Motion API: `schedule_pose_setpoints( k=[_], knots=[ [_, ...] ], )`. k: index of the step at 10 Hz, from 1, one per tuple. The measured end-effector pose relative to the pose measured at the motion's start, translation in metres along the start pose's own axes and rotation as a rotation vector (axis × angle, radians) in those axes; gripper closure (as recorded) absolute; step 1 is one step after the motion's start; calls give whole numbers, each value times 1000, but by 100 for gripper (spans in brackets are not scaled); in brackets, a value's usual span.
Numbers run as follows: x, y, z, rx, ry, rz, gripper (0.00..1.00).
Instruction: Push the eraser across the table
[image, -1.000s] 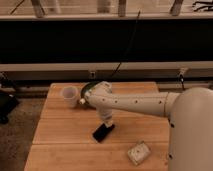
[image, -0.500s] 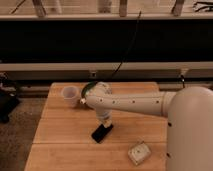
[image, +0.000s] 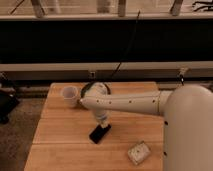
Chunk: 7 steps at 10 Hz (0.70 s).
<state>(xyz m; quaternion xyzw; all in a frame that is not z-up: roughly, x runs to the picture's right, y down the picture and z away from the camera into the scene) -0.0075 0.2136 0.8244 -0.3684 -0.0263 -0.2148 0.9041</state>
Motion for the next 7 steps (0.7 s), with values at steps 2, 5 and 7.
schedule_pose_setpoints(
  k=[2,5,7],
  knots=[
    [1,1,-1,-1,0,2,100],
    [-2,0,-1,-1,3,-7,100],
    [-16,-4,-1,1,4,-34,100]
  ],
)
